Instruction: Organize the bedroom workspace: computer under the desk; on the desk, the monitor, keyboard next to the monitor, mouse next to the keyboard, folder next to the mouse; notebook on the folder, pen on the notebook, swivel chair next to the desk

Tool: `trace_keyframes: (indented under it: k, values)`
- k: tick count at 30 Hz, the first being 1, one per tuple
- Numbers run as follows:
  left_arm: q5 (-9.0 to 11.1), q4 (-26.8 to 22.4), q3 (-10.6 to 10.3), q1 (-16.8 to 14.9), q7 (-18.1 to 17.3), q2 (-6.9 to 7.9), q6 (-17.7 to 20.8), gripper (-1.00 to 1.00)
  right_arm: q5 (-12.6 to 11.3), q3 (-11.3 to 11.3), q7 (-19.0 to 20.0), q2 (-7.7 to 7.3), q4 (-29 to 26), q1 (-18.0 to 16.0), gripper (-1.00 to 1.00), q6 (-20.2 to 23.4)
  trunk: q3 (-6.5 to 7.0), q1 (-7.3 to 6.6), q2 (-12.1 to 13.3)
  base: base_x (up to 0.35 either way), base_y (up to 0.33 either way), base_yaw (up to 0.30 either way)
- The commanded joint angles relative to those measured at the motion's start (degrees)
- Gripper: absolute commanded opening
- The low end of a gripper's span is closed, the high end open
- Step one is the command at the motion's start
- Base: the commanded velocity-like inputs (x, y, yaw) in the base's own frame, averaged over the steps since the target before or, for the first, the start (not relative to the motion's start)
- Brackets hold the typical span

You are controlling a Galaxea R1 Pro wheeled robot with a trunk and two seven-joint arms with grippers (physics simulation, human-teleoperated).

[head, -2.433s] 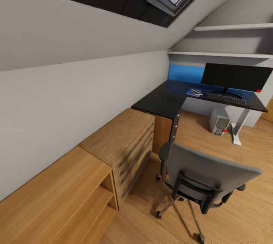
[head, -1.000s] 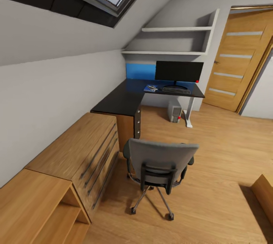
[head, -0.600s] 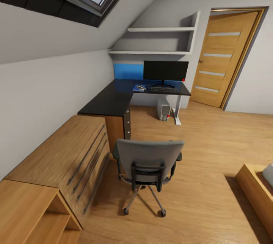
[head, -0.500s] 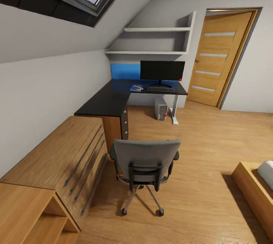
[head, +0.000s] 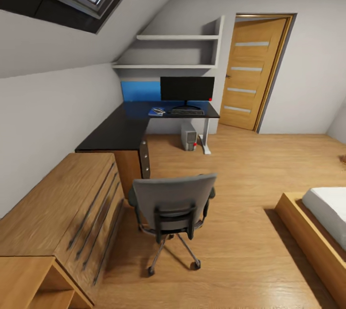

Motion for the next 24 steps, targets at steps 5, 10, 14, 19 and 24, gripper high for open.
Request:
trace_keyframes:
  k: [5, 10, 14, 19, 24]
  values:
    - [-0.1, 0.0, -0.5, 0.0, 0.6, 0.06, -0.1, 1.0, -0.2, 0.5, -0.3, 0.09, 0.1, -0.1, 1.0, -0.2, -0.07, 0.01, 0.0, 0.0, 0.057, -0.254]
    - [-0.1, 0.0, -0.5, 0.0, 0.6, 0.07, 0.0, 1.0, -0.2, 0.5, -0.3, 0.19, 0.1, -0.1, 1.0, -0.2, -0.07, 0.01, 0.0, 0.0, 0.006, -0.254]
    - [-0.1, 0.0, -0.5, 0.0, 0.6, 0.08, 0.2, 1.0, -0.2, 0.6, -0.3, 0.27, 0.1, -0.1, 1.0, -0.2, -0.07, 0.01, 0.0, 0.0, 0.0, -0.251]
    - [0.0, -0.1, -0.2, 0.0, 0.7, 0.15, -0.1, 1.0, -0.1, 0.6, -0.3, 0.3, 0.0, -0.1, 1.0, 0.4, -0.07, 0.01, 0.0, 0.0, 0.0, -0.085]
    - [0.1, -0.1, 0.0, 0.0, 0.8, 0.25, -0.4, 1.0, -0.1, 0.5, -0.4, 0.14, -0.2, -0.1, 1.0, 2.0, -0.07, 0.01, 0.0, 0.0, 0.0, -0.007]
